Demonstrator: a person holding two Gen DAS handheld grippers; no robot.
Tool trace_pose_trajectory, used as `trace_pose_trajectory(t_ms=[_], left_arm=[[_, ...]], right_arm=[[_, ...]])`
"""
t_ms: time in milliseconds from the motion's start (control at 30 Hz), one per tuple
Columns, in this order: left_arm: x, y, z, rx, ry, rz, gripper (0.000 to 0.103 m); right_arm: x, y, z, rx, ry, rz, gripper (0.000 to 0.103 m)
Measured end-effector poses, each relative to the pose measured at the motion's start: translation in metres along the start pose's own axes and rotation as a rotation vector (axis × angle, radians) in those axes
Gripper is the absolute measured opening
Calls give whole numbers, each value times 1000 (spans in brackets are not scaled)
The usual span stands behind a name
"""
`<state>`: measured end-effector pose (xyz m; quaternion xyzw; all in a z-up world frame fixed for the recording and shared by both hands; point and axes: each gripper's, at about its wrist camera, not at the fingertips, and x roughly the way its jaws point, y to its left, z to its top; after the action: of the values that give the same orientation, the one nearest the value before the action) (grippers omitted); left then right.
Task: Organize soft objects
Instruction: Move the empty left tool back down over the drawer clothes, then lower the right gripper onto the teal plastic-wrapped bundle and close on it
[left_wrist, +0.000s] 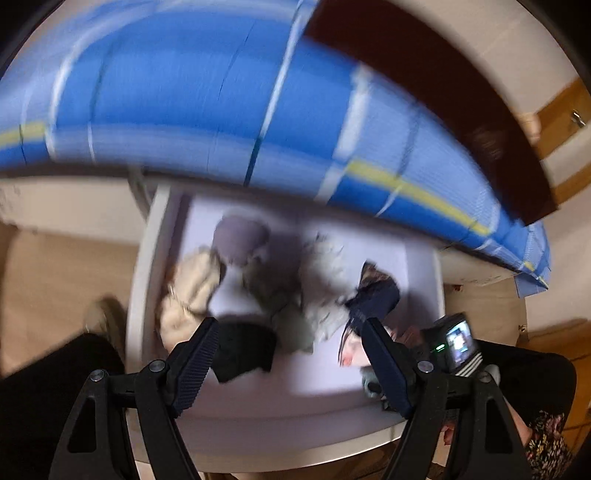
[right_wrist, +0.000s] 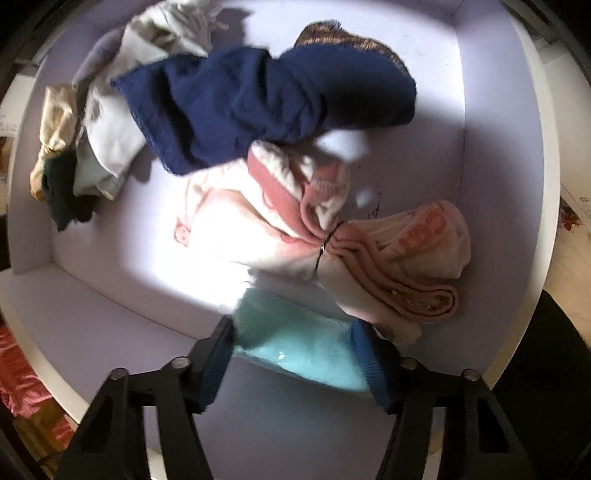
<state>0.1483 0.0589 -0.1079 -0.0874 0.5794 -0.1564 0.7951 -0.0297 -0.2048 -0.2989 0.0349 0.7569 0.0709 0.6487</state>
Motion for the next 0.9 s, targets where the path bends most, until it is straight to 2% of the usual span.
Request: trace_pose_trajectory(t_ms=[100, 167, 267, 333, 533, 667, 733, 900], left_arm=[[23, 11, -5, -56, 74, 12, 80], [34, 17, -10, -82, 95, 24, 80], [45, 27, -18, -123, 131, 43, 80], [46, 32, -18, -148, 134, 40, 80], [48, 38, -21, -176, 142, 49, 80], [58, 39, -23, -176, 186, 59, 80], [67, 38, -25, -168, 215, 70, 80], [84, 41, -31, -172, 273, 94, 80]], right_arm=[[-2, 3, 3, 2, -5, 11, 57], [-2, 2, 5, 15, -12, 12, 58], [-7, -2, 2, 8, -12, 10, 64], [-4, -2, 4, 3, -9, -10, 81], [15, 18, -4, -69, 68, -95, 93], [19, 24, -6, -75, 82, -114, 92], [17, 24, -8, -91, 74, -126, 76], [7, 5, -13, -69, 44, -87, 67]])
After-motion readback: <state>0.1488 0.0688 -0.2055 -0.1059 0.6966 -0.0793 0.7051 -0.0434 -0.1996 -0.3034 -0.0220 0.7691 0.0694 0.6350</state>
